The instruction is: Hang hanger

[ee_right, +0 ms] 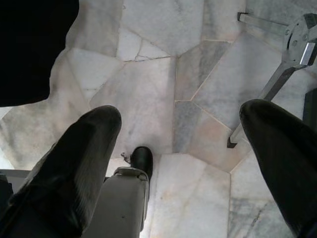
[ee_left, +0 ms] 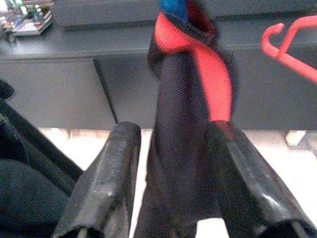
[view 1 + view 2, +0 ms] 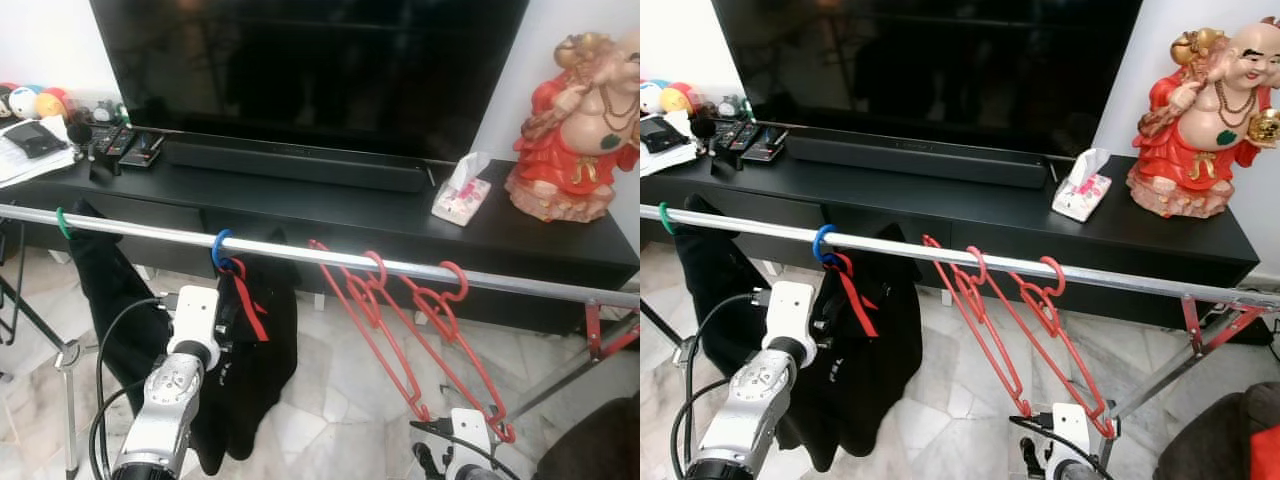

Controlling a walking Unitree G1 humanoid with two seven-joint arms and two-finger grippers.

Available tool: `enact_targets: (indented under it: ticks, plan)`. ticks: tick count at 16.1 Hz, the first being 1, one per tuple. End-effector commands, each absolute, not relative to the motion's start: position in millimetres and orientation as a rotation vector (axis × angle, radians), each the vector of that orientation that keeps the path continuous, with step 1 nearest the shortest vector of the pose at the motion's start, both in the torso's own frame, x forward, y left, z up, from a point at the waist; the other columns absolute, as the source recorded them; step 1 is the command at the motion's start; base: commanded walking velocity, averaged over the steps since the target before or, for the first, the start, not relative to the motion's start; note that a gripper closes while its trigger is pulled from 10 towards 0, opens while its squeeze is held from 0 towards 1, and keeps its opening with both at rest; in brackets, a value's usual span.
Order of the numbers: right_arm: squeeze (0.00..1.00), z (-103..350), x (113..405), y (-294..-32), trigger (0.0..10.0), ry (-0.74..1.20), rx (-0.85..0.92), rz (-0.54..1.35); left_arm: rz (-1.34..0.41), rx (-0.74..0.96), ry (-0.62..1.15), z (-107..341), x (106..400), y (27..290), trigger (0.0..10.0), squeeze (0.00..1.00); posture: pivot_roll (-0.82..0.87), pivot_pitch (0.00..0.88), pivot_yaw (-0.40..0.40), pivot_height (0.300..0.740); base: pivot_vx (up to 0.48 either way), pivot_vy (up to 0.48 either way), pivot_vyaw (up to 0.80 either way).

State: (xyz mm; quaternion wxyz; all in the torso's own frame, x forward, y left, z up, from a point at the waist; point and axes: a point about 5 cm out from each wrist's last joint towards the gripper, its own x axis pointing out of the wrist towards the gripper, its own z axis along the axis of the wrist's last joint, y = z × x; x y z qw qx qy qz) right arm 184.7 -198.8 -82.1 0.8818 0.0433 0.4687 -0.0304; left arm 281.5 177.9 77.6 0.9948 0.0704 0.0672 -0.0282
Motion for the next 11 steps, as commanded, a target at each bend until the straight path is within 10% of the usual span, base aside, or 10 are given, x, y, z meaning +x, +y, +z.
enact_targets:
  ticks: [1,5,7,11]
  plan:
    - [0.0,-82,184,-200,10.0,0.981,0.089,-0.064,-0.033,0.121,0.061,86,263,184,10.0,0.98,-0.03,0.0,-0.047,0.74,0.0,0.0,0.0]
    - [0.0,-82,184,-201,10.0,0.982,0.086,-0.059,0.013,0.111,0.039,85,237,189,10.0,0.87,-0.02,0.0,-0.05,0.74,0.0,0.0,0.0]
    - [0.0,-82,184,-201,10.0,0.984,0.082,-0.055,0.013,0.108,0.041,85,234,186,10.0,0.0,-0.02,0.0,-0.05,0.74,0.0,0.0,0.0]
    - [0.0,-81,185,-202,10.0,0.934,0.093,-0.099,0.003,0.102,0.035,88,235,181,10.0,0.0,-0.03,0.0,-0.051,0.74,0.0,0.0,0.0]
